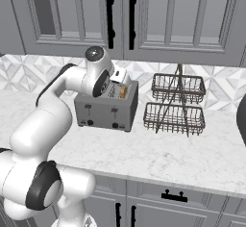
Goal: Start the toaster. Once the lever pops up, take the bread to the plate on the dining counter.
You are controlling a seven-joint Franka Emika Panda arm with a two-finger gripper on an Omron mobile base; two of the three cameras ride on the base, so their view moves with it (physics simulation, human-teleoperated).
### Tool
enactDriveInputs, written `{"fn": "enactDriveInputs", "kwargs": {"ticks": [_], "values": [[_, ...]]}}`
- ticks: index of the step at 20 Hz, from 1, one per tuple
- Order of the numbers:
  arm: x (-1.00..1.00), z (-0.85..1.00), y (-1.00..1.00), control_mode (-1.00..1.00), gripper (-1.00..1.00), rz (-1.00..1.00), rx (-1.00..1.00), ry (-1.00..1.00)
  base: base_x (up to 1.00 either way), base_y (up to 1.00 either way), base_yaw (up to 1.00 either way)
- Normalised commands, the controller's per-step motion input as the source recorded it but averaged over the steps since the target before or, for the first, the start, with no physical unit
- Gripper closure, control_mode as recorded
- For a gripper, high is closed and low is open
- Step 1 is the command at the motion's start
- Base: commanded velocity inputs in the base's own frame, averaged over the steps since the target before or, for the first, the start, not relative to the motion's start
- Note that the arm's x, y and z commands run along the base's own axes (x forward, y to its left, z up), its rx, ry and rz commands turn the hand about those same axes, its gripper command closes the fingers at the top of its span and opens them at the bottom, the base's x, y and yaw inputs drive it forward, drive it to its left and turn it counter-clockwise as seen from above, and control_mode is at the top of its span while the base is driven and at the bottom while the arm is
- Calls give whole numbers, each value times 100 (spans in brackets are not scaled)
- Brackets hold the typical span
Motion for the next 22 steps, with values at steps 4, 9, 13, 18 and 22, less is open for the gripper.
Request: {"fn": "enactDriveInputs", "kwargs": {"ticks": [4, 9, 13, 18, 22], "values": [[0, 0, 0, -100, -100, 0, 0, 0, 0, 0, 0], [0, 0, 0, -100, -100, 0, 0, 0, 0, 0, 0], [0, 0, 0, -100, -100, 0, 0, 0, 0, 0, 0], [0, 0, 0, -100, -100, 0, 0, 0, 0, 0, 0], [0, 0, 0, -100, -100, 0, 0, 0, 0, 0, 0]]}}
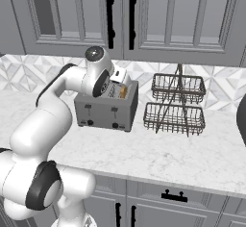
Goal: Start the toaster. Once the lever pops up, take the bread to the plate on the dining counter.
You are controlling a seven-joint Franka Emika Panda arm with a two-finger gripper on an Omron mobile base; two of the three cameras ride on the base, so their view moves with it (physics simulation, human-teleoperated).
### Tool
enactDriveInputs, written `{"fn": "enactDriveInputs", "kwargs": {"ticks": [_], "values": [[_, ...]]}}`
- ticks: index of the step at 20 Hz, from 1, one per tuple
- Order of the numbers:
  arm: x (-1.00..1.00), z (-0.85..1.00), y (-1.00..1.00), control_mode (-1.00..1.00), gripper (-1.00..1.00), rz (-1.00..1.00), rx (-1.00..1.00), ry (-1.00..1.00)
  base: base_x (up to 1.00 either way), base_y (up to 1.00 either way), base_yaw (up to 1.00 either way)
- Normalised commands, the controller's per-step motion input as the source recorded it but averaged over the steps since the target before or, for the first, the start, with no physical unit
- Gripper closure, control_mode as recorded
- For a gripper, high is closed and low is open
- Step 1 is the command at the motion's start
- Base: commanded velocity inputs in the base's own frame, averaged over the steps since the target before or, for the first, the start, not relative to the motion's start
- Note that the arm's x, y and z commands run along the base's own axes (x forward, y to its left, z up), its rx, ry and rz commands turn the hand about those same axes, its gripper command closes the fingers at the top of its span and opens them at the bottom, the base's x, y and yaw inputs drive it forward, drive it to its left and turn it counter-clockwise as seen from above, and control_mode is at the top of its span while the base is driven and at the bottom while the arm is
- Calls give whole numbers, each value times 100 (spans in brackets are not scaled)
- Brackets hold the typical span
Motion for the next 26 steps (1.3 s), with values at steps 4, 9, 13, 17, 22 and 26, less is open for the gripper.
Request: {"fn": "enactDriveInputs", "kwargs": {"ticks": [4, 9, 13, 17, 22, 26], "values": [[0, 0, 0, -100, -100, 0, 0, 0, 0, 0, 0], [0, 0, 0, -100, -100, 0, 0, 0, 0, 0, 0], [0, 0, 0, -100, -100, 0, 0, 0, 0, 0, 0], [-17, 0, 0, -100, -100, 0, 0, 0, 0, 0, 0], [-56, -8, -1, -100, -100, 0, 0, -10, 0, 0, 0], [-24, -33, 0, -100, -100, 0, 0, -6, 0, 0, 0]]}}
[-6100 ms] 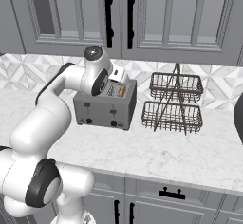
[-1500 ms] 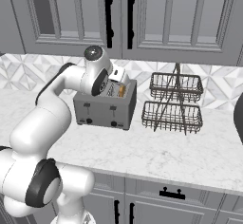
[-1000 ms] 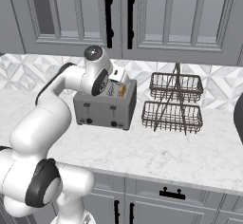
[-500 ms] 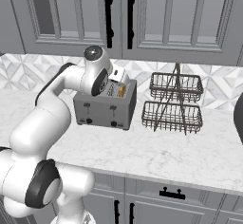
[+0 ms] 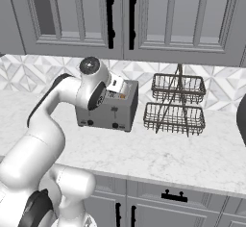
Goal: Start the toaster. Once the lever pops up, take the bread to the plate on the dining counter.
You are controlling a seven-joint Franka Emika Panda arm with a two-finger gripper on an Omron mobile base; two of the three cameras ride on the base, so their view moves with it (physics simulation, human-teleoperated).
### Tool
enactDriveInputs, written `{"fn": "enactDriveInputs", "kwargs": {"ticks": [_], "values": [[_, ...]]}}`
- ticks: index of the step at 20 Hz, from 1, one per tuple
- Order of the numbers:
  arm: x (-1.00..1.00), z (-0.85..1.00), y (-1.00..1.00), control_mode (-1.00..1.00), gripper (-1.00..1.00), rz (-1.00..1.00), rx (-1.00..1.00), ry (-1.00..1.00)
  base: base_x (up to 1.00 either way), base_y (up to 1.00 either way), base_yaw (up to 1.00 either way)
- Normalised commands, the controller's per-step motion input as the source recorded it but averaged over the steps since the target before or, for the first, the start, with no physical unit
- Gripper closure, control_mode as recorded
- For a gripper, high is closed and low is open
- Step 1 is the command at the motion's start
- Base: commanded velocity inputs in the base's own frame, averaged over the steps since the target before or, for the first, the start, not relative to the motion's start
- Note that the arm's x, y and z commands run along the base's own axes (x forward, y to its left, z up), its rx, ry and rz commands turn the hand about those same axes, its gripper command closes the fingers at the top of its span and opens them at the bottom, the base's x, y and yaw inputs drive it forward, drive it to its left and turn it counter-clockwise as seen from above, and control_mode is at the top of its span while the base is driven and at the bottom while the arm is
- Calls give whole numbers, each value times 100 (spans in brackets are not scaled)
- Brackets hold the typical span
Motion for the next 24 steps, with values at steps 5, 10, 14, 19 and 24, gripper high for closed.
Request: {"fn": "enactDriveInputs", "kwargs": {"ticks": [5, 10, 14, 19, 24], "values": [[2, -45, 0, -100, -100, 0, 3, 0, 0, 0, 0], [24, -22, 0, -100, -100, 0, 1, 0, 0, 0, 0], [42, -11, 0, -100, -100, 0, 0, 0, 0, 0, 0], [49, -12, 0, -100, -100, 0, 0, 0, 0, 0, 0], [46, -25, -7, -100, -100, 0, 0, 5, 0, 0, 0]]}}
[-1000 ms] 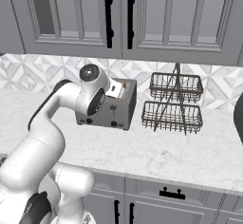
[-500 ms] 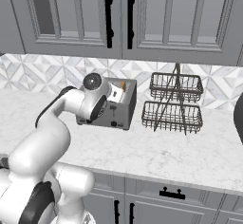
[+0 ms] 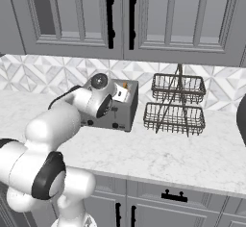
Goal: Start the toaster. Once the lever pops up, take the bread to the plate on the dining counter.
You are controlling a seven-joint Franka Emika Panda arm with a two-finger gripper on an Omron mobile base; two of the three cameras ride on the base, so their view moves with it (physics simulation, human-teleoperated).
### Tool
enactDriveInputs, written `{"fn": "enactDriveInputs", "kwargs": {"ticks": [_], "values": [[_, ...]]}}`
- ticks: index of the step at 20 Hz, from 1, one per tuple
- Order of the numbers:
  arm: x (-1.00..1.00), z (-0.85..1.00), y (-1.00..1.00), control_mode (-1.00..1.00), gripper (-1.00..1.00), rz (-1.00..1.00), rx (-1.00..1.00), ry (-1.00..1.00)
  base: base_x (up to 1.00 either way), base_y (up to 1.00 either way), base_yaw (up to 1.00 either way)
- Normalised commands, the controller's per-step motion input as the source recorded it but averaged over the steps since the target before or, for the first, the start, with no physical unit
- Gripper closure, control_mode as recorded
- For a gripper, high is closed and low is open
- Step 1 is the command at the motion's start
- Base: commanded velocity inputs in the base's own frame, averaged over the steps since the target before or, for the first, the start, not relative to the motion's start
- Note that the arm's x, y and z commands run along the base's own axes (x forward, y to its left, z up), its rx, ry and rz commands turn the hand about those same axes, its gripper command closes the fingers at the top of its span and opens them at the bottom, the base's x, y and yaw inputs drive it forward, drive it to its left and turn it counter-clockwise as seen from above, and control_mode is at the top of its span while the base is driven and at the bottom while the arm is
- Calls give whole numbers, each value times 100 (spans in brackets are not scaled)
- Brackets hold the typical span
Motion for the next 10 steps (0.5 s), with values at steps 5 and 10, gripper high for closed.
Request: {"fn": "enactDriveInputs", "kwargs": {"ticks": [5, 10], "values": [[45, -22, -17, -100, -100, 0, 0, 0, 0, 0, 0], [38, -24, -12, -100, -100, 0, 0, 0, 0, 0, 0]]}}
